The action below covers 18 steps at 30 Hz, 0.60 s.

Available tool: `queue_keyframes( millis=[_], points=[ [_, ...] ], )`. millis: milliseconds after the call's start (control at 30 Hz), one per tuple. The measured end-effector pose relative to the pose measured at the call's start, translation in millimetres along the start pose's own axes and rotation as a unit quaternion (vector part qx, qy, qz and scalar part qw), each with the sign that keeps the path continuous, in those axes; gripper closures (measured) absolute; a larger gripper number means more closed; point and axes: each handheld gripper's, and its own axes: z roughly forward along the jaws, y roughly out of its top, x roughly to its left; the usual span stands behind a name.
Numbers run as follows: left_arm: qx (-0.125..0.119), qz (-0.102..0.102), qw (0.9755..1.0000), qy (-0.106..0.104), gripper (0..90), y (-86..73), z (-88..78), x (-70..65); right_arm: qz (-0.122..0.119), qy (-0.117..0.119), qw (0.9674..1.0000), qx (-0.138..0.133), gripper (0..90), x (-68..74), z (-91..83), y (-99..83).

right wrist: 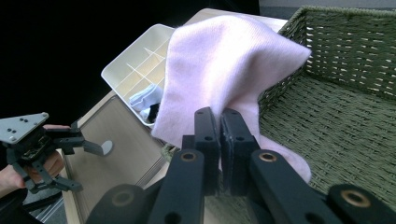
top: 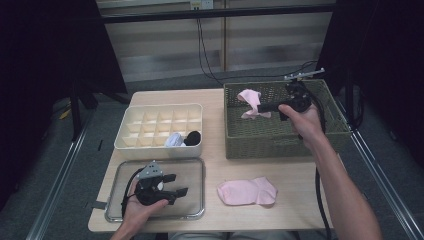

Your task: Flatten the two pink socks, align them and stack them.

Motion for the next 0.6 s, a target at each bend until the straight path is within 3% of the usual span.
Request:
queue_keyframes(
  millis=[300, 600],
  points=[
    [-0.009, 0.006, 0.9999, 0.000, 35.3, 6.1, 4.6, -3.0, -0.008, -0.004, 0.9999, -0.009, 87.0, 13.8, -13.4, -8.6],
    [-0.020, 0.026, 0.9994, -0.010, 42.8, 29.5, 5.7, -11.9, -0.019, -0.002, 0.9996, -0.019, 87.0, 33.7, -28.4, -18.7]
  ],
)
